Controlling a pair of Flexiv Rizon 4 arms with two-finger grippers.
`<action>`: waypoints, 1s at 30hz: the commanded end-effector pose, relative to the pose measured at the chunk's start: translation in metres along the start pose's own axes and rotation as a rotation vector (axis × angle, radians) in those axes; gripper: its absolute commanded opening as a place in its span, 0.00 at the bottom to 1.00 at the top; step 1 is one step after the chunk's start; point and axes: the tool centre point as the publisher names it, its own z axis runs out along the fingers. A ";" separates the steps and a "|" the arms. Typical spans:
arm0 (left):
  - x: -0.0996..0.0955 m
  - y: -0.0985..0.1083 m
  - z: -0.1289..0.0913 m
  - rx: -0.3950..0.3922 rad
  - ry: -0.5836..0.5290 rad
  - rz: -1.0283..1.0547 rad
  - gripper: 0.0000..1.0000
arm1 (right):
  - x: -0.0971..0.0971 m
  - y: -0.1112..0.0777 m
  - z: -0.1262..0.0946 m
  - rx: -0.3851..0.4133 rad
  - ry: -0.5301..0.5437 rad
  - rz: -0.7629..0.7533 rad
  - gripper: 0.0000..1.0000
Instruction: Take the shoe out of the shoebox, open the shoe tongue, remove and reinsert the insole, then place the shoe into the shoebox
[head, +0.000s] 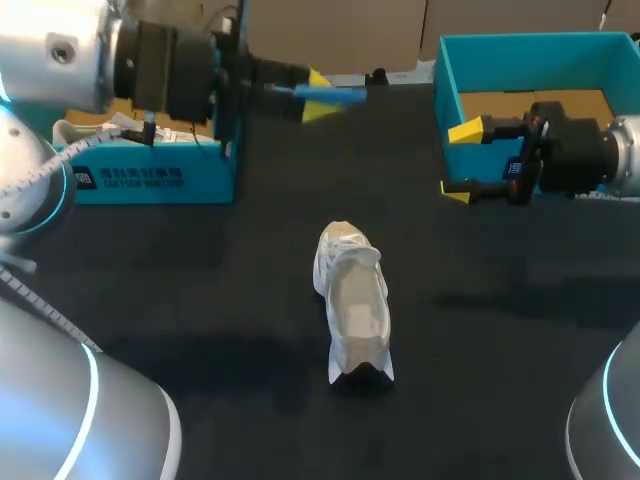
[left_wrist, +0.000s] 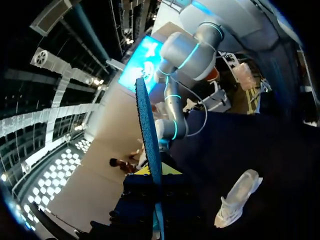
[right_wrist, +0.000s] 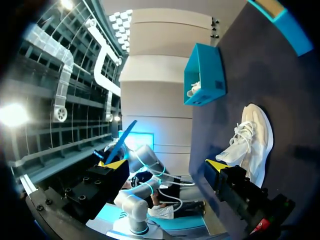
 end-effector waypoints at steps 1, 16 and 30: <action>0.026 0.005 0.012 0.027 -0.132 0.375 0.00 | 0.000 0.000 0.001 -0.002 -0.001 0.001 1.00; 0.039 0.015 0.016 0.000 -0.210 0.470 0.00 | 0.000 0.000 0.001 -0.002 -0.001 0.001 1.00; 0.057 0.077 0.053 0.041 -0.213 0.684 0.00 | 0.000 0.000 0.001 -0.002 -0.001 0.001 1.00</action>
